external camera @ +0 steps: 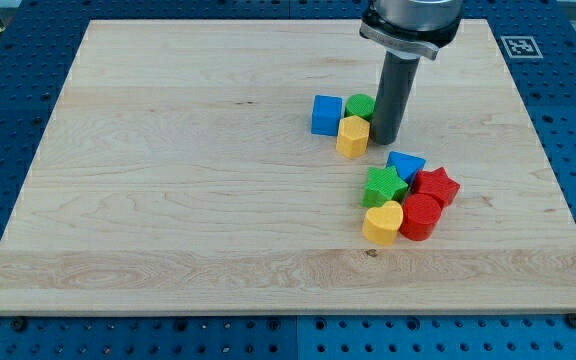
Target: Push the red circle along with green star and blue triangle slightly up
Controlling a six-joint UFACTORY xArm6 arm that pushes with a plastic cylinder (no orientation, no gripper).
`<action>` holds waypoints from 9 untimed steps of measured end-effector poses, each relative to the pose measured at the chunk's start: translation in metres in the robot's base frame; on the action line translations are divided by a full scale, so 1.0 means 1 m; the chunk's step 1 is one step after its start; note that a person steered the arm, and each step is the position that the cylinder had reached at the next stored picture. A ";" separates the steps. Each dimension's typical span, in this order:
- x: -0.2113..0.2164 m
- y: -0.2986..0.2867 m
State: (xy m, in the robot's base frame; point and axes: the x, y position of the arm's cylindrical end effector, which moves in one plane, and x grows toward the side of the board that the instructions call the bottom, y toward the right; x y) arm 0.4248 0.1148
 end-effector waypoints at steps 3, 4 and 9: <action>0.098 0.092; 0.123 0.081; 0.120 -0.024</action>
State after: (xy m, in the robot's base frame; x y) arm 0.5447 0.0911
